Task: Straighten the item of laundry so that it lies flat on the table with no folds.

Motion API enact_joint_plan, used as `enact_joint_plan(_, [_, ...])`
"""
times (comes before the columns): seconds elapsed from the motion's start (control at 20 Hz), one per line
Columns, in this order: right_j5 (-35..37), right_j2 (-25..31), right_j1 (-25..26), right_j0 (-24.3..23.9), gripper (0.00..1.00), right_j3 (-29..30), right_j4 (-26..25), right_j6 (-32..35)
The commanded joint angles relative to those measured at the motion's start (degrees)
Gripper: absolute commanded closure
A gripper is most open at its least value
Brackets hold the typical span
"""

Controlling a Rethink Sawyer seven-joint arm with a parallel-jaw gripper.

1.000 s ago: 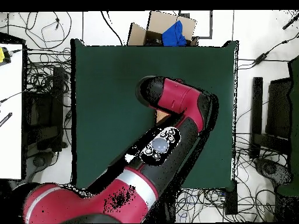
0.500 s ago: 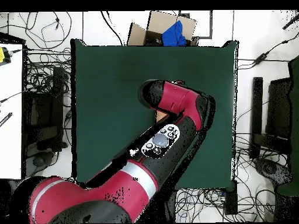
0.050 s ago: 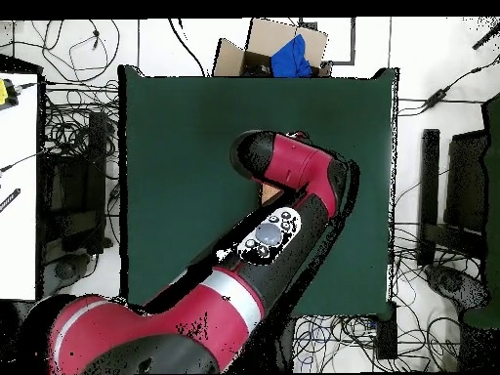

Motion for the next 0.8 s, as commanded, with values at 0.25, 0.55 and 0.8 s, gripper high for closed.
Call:
enact_joint_plan(0.25, [-3.85,8.69,1.69,0.05,0.0,-1.93,5.36,12.65])
enact_joint_plan(0.55, [-5.94,8.9,3.72,-0.47,0.0,-3.67,6.75,12.69])
enact_joint_plan(0.8, [-7.27,9.03,4.78,-0.51,0.0,-4.03,7.78,12.43])
